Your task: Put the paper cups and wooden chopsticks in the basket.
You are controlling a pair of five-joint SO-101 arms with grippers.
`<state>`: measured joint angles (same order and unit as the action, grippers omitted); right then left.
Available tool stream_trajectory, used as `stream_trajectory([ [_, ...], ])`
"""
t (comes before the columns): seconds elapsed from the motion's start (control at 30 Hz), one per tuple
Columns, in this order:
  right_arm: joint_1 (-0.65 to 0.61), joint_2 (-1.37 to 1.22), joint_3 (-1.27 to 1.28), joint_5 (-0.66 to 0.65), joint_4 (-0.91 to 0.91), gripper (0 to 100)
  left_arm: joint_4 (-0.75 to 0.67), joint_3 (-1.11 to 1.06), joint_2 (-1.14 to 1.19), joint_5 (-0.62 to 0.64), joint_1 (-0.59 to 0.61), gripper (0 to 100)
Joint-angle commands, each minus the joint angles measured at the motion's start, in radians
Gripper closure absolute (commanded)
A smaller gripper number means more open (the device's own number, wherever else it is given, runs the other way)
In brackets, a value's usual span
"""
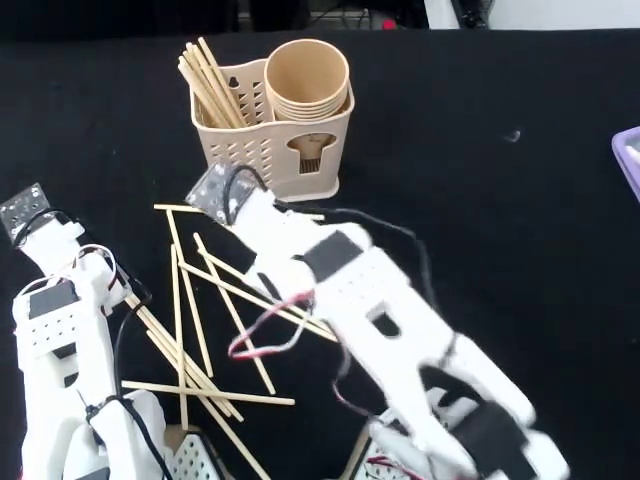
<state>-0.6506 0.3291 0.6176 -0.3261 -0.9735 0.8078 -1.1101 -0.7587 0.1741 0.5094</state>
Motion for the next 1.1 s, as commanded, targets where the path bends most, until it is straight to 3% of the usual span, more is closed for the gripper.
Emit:
stream_trajectory([
  [0.0, 0.057, -0.171, -0.027, 0.005, 0.126, 83.5, -0.017, 0.019, 0.002, 0.006, 0.015, 88],
  [0.37, 0.06, -0.529, -0.271, -0.02, 0.095, 83.5, -0.017, 0.019, 0.002, 0.006, 0.015, 88],
  [0.93, 0.1, -0.452, -0.292, -0.107, 0.008, 83.1, -0.017, 0.019, 0.002, 0.005, 0.015, 88],
  [1.07, 0.138, -0.464, -0.286, -0.107, 0.008, 74.9, -0.017, 0.019, 0.002, 0.005, 0.015, 88],
])
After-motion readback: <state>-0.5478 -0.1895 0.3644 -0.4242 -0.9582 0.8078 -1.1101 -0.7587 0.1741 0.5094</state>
